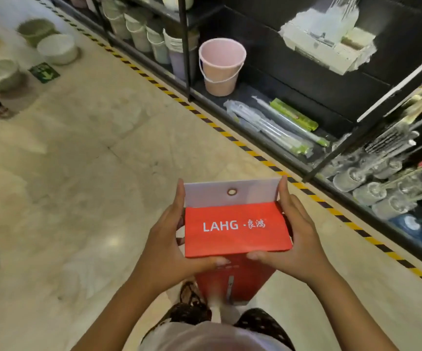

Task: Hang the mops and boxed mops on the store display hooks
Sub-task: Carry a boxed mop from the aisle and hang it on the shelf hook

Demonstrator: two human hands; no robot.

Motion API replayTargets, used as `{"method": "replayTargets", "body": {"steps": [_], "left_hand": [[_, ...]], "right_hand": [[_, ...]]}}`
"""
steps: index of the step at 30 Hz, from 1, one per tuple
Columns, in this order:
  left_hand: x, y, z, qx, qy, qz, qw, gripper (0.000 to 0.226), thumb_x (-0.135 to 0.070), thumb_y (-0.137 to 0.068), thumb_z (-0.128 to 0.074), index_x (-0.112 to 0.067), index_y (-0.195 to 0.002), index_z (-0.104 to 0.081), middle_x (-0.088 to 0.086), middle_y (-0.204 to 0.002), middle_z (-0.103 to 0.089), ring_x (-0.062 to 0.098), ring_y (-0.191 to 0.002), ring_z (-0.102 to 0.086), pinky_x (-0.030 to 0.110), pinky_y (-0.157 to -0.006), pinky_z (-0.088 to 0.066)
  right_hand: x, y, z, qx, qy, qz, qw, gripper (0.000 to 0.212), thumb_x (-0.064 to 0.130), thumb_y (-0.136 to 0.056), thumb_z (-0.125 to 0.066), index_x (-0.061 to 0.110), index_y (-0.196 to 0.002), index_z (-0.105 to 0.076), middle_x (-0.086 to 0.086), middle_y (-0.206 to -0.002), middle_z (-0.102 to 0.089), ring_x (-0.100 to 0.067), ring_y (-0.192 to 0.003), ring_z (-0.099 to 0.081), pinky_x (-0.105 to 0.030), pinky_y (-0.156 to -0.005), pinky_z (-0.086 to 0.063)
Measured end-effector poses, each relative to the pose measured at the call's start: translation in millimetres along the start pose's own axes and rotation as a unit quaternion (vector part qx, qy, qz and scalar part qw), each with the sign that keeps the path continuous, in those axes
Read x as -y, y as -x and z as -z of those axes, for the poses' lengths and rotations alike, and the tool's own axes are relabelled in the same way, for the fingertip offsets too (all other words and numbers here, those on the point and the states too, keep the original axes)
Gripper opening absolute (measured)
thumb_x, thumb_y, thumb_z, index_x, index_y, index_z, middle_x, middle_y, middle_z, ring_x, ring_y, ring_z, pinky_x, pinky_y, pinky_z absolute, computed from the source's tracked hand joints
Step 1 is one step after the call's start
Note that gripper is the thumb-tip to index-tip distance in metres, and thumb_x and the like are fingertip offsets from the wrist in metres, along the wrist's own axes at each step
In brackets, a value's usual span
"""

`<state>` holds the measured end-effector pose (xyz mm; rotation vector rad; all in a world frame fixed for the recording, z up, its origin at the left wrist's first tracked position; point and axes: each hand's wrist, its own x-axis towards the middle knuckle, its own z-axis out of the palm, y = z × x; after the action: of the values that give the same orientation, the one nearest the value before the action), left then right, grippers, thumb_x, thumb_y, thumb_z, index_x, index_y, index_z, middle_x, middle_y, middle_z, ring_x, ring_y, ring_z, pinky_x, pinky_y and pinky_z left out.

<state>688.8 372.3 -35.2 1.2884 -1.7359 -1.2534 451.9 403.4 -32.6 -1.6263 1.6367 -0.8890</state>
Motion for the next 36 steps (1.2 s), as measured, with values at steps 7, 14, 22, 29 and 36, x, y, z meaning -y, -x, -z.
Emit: {"method": "replayTargets", "body": {"steps": [7,14,22,29,36], "left_hand": [[-24,-132,15,0.074,-0.077,-0.052,0.993,0.133,-0.067,-0.049,-0.081,-0.055,-0.148,0.007,-0.024,-0.127,-0.048,-0.009,-0.117,-0.051,0.003,-0.081,-0.046],[-43,-270,-21,0.074,-0.1,-0.049,0.991,0.135,-0.071,-0.045,-0.081,-0.059,-0.145,0.009,-0.022,-0.132,-0.046,-0.006,-0.117,-0.052,0.011,-0.084,-0.051],[-88,-410,-57,0.046,-0.08,-0.034,0.995,0.132,-0.074,-0.043,-0.08,-0.063,-0.143,0.005,-0.028,-0.129,-0.045,-0.013,-0.116,-0.05,0.002,-0.08,-0.045],[-79,-484,-50,0.025,-0.077,0.004,0.997,0.136,-0.071,-0.042,-0.083,-0.064,-0.141,0.01,-0.026,-0.14,-0.041,-0.014,-0.118,-0.049,0.003,-0.079,-0.047],[-49,-576,-10,0.032,-0.065,0.014,0.997,0.138,-0.075,-0.037,-0.082,-0.064,-0.142,0.006,-0.019,-0.133,-0.05,-0.002,-0.115,-0.056,0.011,-0.073,-0.052]], "right_hand": [[-17,-87,22,-0.089,-0.082,-0.049,0.991,0.131,0.086,-0.04,-0.07,0.058,-0.146,0.002,0.045,-0.12,-0.036,0.012,-0.117,-0.045,-0.01,-0.094,-0.041],[-73,-207,83,-0.082,-0.135,-0.054,0.986,0.126,0.083,-0.035,-0.076,0.07,-0.139,-0.005,0.042,-0.13,-0.035,0.009,-0.126,-0.042,-0.028,-0.101,-0.045],[-109,-344,177,-0.048,-0.109,-0.051,0.992,0.129,0.082,-0.034,-0.077,0.076,-0.132,0.007,0.043,-0.133,-0.03,0.02,-0.126,-0.033,-0.014,-0.097,-0.037],[-123,-431,192,-0.002,-0.068,-0.031,0.997,0.133,0.078,-0.041,-0.078,0.062,-0.144,0.005,0.021,-0.137,-0.037,0.011,-0.125,-0.039,-0.018,-0.095,-0.045],[-128,-522,166,-0.001,-0.076,-0.051,0.996,0.126,0.078,-0.039,-0.079,0.074,-0.134,0.004,0.022,-0.138,-0.031,0.005,-0.126,-0.04,-0.027,-0.097,-0.049]]}}
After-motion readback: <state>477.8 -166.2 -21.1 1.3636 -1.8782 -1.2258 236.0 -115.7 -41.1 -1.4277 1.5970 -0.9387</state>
